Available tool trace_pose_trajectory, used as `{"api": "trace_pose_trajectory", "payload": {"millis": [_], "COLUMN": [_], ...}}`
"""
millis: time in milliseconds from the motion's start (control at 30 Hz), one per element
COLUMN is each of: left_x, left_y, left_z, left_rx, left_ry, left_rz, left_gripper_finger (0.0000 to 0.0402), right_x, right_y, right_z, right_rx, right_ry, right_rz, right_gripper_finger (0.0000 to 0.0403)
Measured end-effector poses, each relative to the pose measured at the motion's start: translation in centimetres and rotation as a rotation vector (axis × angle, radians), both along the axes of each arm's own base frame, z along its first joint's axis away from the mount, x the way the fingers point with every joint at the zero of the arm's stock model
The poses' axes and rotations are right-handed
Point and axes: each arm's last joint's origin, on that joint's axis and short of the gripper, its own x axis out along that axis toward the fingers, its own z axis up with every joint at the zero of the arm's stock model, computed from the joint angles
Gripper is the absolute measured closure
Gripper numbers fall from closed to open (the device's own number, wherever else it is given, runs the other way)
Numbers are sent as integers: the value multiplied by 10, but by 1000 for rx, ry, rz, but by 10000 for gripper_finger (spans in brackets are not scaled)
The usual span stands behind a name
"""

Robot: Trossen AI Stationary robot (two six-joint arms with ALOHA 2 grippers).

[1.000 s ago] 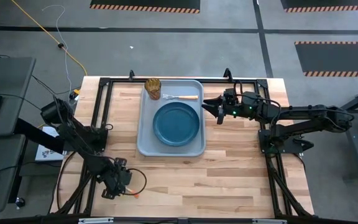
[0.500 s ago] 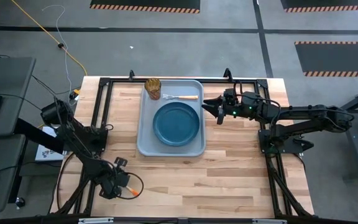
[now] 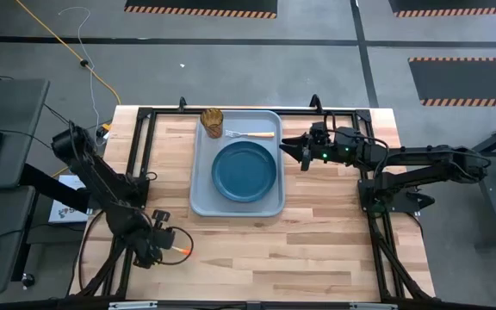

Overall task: Pick and place plate/cup/fork/spoon on tray
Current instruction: Put the orange spoon on top of the yellow fork on the gray tray

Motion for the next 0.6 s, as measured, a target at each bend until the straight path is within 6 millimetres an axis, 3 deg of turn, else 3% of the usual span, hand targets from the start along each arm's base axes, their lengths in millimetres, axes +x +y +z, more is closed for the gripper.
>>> {"api": "trace_pose_trajectory", "payload": {"millis": [200,300,600], "left_x": [2,7,52], "left_y": [32,54,116], "left_z": [31,46,85], "left_rx": [-80,-68,70], "left_ry": [-59,-81,-209], "left_rz": [134,212,344], "left_gripper_finger": [399,401,401], "right_x": [0,0,4], "right_y": [2,2,3], "right_z": [1,1,-6], "right_rx": [107,251,547], "right_ry": [-29,-53,-60], "right_rz": [50,60,58], "right_gripper_finger": [244,244,244]}}
